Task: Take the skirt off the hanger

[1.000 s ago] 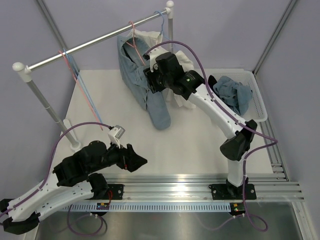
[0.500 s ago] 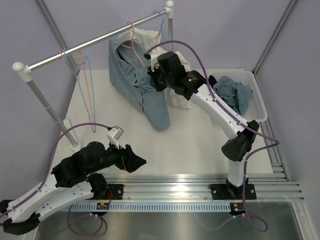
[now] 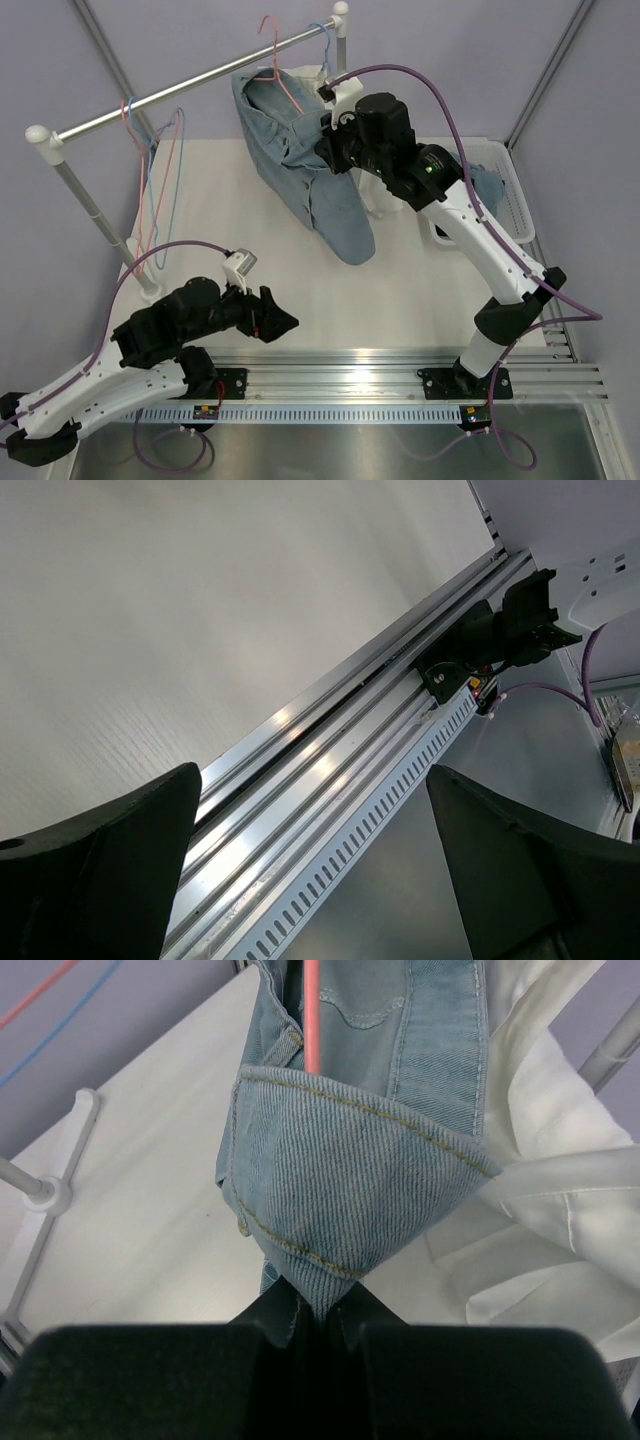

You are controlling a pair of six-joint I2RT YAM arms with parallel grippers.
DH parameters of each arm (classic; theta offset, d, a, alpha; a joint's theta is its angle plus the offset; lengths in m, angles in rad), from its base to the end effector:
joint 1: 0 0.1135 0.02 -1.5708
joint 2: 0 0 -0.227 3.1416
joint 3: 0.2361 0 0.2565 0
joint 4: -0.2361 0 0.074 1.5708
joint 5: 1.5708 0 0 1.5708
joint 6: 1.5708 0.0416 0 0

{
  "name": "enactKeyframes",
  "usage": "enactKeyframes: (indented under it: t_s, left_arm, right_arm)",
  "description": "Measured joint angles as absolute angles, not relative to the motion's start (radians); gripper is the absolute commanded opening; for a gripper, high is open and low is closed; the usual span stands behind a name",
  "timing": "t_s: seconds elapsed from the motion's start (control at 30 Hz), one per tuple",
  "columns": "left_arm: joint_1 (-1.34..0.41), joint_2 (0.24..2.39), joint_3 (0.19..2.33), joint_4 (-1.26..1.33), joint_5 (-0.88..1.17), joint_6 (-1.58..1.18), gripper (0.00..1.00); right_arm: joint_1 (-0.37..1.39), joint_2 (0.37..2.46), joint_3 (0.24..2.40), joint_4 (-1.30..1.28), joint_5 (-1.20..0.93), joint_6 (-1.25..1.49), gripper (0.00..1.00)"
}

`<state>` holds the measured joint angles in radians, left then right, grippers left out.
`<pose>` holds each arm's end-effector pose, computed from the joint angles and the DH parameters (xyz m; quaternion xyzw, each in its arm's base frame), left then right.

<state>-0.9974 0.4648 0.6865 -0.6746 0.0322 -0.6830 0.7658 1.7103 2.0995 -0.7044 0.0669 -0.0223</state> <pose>0.0808 -0.1277 0.2780 0.1411 0.8359 -0.4040 0.3437 0.2682 0.2540 0.4526 -0.2924 0.7544 0.1880 0.5568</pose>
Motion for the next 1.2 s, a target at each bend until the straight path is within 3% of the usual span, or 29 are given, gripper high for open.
enactKeyframes:
  t_s: [0.23,0.63,0.93,1.2]
  left_arm:
    - [-0.997,0.516,0.736,-0.657,0.059,-0.682,0.99]
    - [-0.997,0.764,1.232,-0.664,0.062,-0.518,0.98]
    - [-0.997,1.032,1.437,-0.697,-0.008,-0.379,0.98]
    - [-0.997,1.084,1.52,-0.726,-0.091,-0.321,0.98]
  right_arm:
    - [0.767,1.664,2.07,-0.655,0.066,-0.002,0.0]
    - [0.826,1.24,1.468,-0.65,0.029,0.089,0.0]
    - [0.833,0.904,1.252,-0.72,-0.124,0.212,0.0]
    - [0.835,0.81,1.157,-0.748,-0.288,0.293,0.0]
